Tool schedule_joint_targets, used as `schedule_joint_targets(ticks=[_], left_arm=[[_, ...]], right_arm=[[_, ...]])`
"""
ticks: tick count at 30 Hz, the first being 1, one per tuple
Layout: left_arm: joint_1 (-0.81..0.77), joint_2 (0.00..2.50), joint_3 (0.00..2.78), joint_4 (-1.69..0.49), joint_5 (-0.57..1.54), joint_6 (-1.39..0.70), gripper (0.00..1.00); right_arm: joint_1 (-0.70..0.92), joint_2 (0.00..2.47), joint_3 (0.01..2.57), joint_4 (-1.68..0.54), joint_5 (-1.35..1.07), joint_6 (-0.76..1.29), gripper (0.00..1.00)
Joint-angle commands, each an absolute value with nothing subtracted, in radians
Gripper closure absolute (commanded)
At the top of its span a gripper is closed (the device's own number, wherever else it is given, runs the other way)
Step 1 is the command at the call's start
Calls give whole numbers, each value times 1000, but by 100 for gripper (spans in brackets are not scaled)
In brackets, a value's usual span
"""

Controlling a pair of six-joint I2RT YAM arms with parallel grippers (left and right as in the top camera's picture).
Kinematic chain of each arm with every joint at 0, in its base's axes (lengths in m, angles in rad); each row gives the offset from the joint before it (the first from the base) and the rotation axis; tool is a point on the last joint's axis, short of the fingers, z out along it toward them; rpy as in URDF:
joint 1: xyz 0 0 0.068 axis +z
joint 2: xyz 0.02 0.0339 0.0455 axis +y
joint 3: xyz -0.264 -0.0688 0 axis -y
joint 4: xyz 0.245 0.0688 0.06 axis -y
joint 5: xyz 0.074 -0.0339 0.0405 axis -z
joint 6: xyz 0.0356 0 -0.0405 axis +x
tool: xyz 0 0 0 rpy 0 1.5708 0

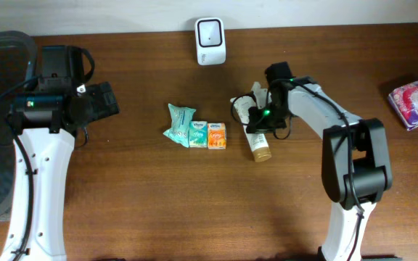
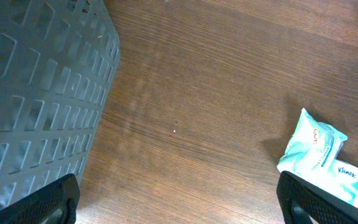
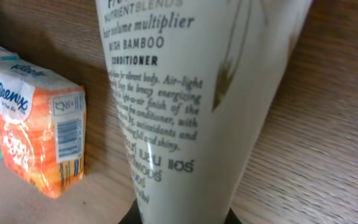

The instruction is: Scan the item barcode

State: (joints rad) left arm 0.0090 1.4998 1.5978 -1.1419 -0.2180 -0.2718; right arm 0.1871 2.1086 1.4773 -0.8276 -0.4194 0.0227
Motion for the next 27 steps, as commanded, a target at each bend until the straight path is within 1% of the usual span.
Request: schedule_joint_targets(ticks=[1, 3, 5, 6, 8, 10, 11, 14, 16, 17, 20, 21, 23, 26, 27], left_arm=[[16, 1498, 1602, -1142, -225, -260, 1], [16, 1498, 1602, -1142, -225, -260, 1], [16, 1498, 1602, -1142, -225, -260, 1], [16, 1498, 1602, -1142, -225, -260, 1], [16, 1498, 1602, -1142, -225, -260, 1], [16, 1498, 1602, -1142, -225, -260, 1], [16, 1498, 1602, -1142, -225, -260, 1], [16, 1498, 1602, -1142, -225, -260, 1], [16, 1498, 1602, -1142, -225, -260, 1], [16, 1498, 1602, -1142, -225, -260, 1], [16, 1498, 1602, -1142, -225, -260, 1], [16, 1498, 1602, -1142, -225, -260, 1], [16, 1498, 1602, -1142, -225, -260, 1], [16, 1498, 1602, -1142, -225, -260, 1], [16, 1498, 1602, -1142, -225, -260, 1]], right_arm=[[157, 2085, 1497, -873, -390, 2, 96], [163, 2060, 1568, -976, -110, 56, 96], [183, 2060, 1589, -1026, 107, 136, 96], [200, 2062, 1585, -1036, 186, 171, 95], [233, 2062, 1571, -1028, 195, 175, 88], [265, 2063, 1563, -1024, 189, 174, 41], [278, 2063, 1563, -1025, 188, 174, 38], [279, 2063, 1612, -1087, 189, 174, 34], [279, 2063, 1692, -1161, 192, 174, 33], [279, 2063, 1737, -1201, 196, 174, 30], [282, 2064, 1768, -1220, 168, 174, 30], [283, 2064, 1767, -1221, 146, 173, 32], [299, 2067, 1763, -1219, 135, 174, 42], [314, 2067, 1721, -1173, 146, 173, 46], [308, 2067, 1662, -1108, 152, 174, 46]])
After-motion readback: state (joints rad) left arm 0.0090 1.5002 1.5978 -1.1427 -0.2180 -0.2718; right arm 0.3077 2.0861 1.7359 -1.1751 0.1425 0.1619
